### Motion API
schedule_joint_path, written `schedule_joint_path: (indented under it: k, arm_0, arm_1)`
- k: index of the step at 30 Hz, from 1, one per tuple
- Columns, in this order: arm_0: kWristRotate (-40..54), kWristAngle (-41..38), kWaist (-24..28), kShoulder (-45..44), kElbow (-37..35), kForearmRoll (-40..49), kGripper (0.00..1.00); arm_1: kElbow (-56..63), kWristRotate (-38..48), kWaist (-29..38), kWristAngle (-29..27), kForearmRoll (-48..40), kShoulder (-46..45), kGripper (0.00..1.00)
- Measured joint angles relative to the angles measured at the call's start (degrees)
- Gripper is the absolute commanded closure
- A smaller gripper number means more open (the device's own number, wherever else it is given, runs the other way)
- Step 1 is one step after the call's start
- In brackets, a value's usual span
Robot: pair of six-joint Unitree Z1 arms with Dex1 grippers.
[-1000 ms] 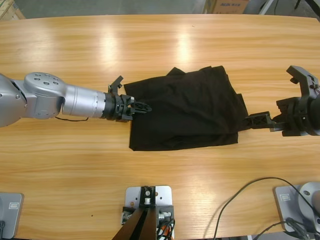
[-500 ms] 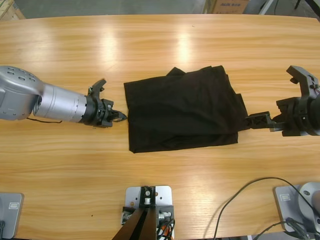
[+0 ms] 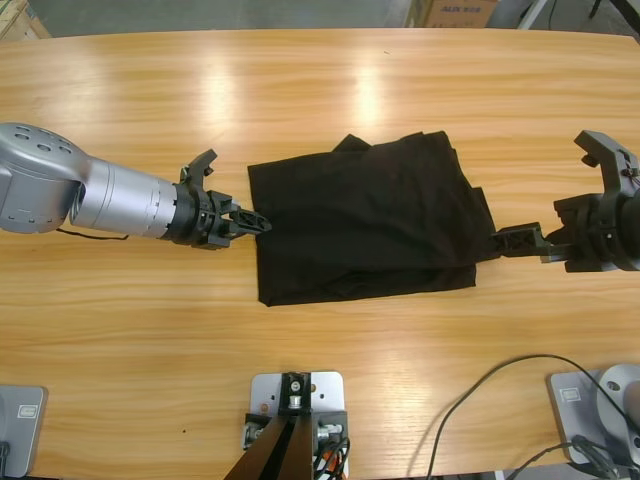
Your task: Fold clothes
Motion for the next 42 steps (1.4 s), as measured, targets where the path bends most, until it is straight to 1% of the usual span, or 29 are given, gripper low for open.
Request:
schedule_joint_path:
  k: [4,9,13,21,22,24,26,28,29,42]
  arm_0:
    - [0.0,0.0,0.0,1.1,0.2,-0.4,0.004]
    - [-0.4,-0.3,0.0,2.4,-0.4,-3.2,0.004]
    - [-1.3,-0.3,-0.4,3.8,-1.5,-5.4,0.006]
    - [-3.0,-0.4,-1.3,5.9,-4.6,-6.0,0.007]
    - [-3.2,-0.4,-1.3,6.2,-5.0,-6.0,0.041]
    - [-3.5,-0.3,-1.5,6.6,-5.6,-6.0,0.232]
    - [-3.8,-0.3,-1.6,7.0,-6.2,-6.0,0.524]
    - [-4.0,-0.3,-1.6,7.3,-6.7,-6.0,0.872]
    - [-4.0,-0.3,-1.6,7.5,-6.8,-6.0,0.996]
    - [-2.2,0.7,-1.6,9.0,-7.2,-6.0,1.000]
  arm_1:
    - [0.0,0.0,0.0,0.0,0.0,0.0,0.000]
    - [-0.1,0.0,0.0,0.0,0.0,0.0,0.000]
    - [-0.1,0.0,0.0,0.0,0.0,0.0,0.000]
    - [-0.1,0.0,0.0,0.0,0.0,0.0,0.000]
    - [-0.1,0.0,0.0,0.0,0.0,0.0,0.000]
    - [-0.1,0.0,0.0,0.0,0.0,0.0,0.000]
    - [-0.1,0.0,0.0,0.0,0.0,0.0,0.000]
    - [-0.1,0.0,0.0,0.0,0.0,0.0,0.000]
    - [-0.1,0.0,0.0,0.0,0.0,0.0,0.000]
    - [-0.1,0.0,0.0,0.0,0.0,-0.2,0.000]
